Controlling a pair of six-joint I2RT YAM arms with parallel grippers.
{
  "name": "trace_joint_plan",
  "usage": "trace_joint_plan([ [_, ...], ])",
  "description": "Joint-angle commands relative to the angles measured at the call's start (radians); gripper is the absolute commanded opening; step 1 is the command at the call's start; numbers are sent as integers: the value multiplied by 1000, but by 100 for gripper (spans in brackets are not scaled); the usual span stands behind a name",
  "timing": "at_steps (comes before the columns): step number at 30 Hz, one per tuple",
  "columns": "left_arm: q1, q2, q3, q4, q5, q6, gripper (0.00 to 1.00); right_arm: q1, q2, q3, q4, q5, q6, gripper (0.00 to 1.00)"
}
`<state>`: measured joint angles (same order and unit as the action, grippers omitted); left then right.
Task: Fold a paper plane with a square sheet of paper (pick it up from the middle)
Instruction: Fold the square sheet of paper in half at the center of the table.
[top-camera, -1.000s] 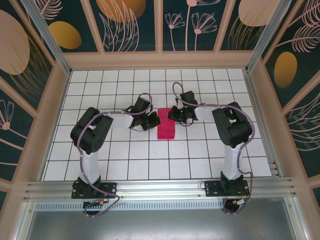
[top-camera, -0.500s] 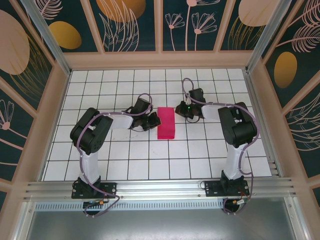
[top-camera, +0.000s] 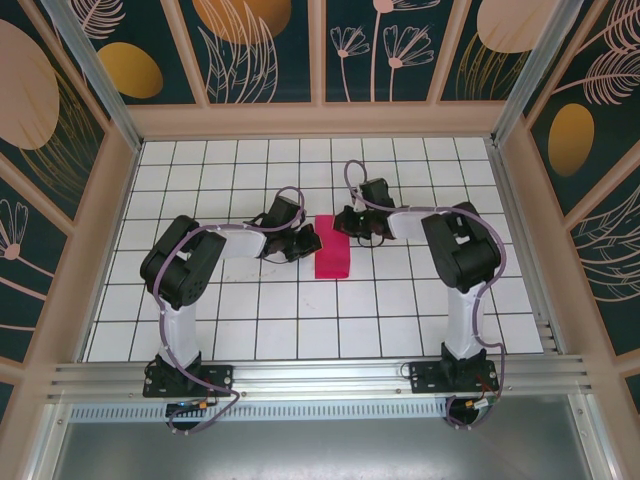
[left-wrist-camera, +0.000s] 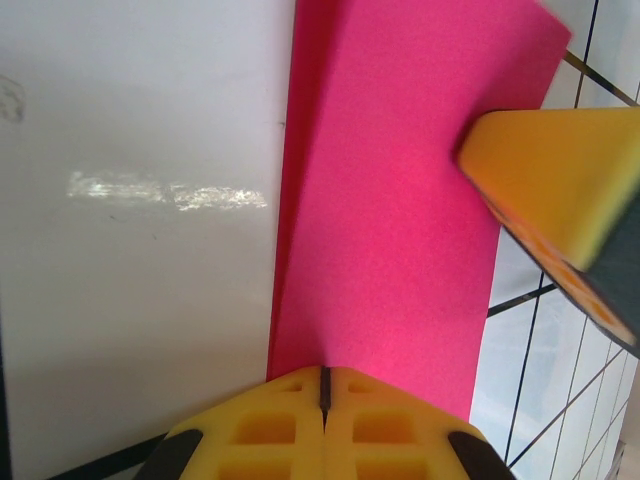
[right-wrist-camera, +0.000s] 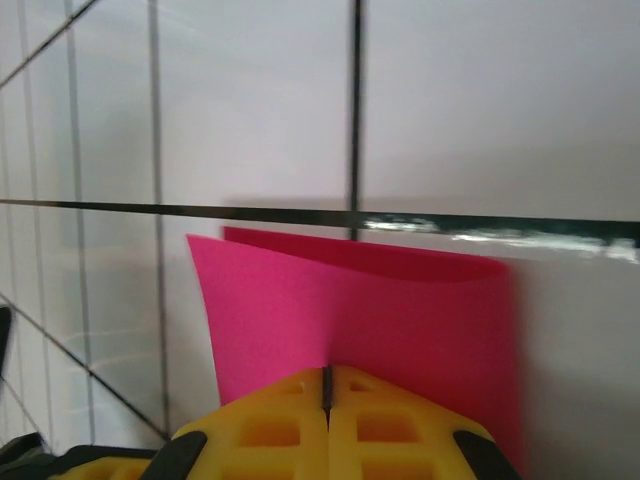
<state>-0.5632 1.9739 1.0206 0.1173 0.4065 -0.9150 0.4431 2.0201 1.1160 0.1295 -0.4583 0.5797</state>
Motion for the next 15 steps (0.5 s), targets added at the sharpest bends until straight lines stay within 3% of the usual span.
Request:
trace_joint_plan([
  [1, 18, 106, -90, -280, -199, 7, 0, -38, 24, 20, 6, 59, -1, 0],
  [9, 17, 109, -106, -265, -198, 4, 0, -128, 37, 14, 35, 142, 61, 0],
  [15, 17, 107, -103, -265, -199, 5, 0, -139, -53, 8, 33, 60, 39, 0],
])
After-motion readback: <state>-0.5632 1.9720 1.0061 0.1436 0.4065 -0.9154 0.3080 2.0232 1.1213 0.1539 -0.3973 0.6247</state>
